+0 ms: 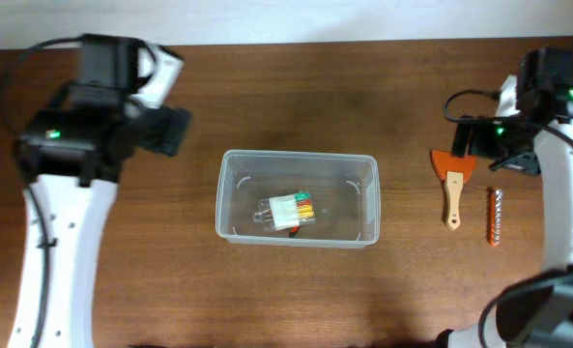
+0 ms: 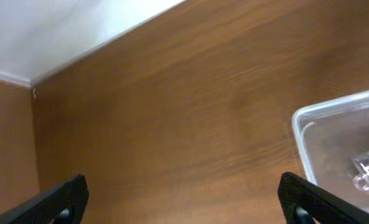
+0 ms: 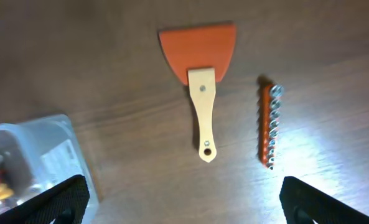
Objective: Pack container
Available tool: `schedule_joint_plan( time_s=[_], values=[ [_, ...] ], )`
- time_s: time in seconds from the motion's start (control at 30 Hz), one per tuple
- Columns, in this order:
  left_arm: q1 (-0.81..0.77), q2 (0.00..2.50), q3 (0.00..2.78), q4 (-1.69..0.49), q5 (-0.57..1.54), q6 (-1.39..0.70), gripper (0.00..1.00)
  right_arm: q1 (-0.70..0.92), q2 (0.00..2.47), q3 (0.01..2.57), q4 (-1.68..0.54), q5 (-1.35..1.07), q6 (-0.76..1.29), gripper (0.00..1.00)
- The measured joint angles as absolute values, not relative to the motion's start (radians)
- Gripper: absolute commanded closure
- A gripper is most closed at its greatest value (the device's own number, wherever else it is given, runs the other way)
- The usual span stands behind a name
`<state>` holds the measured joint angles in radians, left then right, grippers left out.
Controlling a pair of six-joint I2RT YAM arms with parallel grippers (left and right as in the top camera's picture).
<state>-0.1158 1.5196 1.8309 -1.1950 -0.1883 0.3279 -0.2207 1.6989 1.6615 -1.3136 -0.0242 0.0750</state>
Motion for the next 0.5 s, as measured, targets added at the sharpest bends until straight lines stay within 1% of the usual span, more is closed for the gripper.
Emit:
schedule_joint_plan(
  time_s=[0.23,0.5],
  values=[
    [0.052,1.520,1.831,-1.223,-0.049,0.259,0.01,-0.221,1.779,1.512,-1.243,-0.017,0.079,0.01],
    [0.114,1.520,1.831,-1.226,0.012,0.242,0.01,-0.221,1.788,1.344,-1.046,0.000,0.062,0.01]
  ],
)
